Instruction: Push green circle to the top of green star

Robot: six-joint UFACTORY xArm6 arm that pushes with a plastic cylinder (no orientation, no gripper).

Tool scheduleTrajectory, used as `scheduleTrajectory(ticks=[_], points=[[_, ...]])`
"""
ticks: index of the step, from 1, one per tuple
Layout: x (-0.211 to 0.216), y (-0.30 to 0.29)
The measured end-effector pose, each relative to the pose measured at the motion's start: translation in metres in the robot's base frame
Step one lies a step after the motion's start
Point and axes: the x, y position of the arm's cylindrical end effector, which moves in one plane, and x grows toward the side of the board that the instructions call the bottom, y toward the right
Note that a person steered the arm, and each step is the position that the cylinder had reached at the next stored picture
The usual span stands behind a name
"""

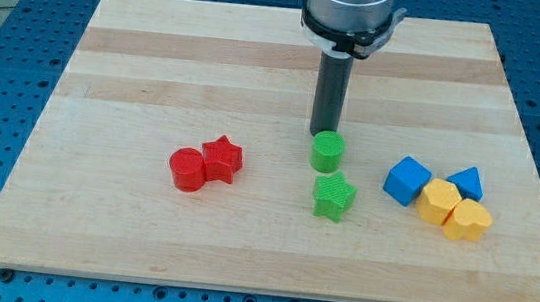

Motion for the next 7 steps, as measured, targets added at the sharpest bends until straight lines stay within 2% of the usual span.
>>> scheduleTrajectory(ticks=[5, 7], points=[[0.026, -0.001], [0.024, 0.0]])
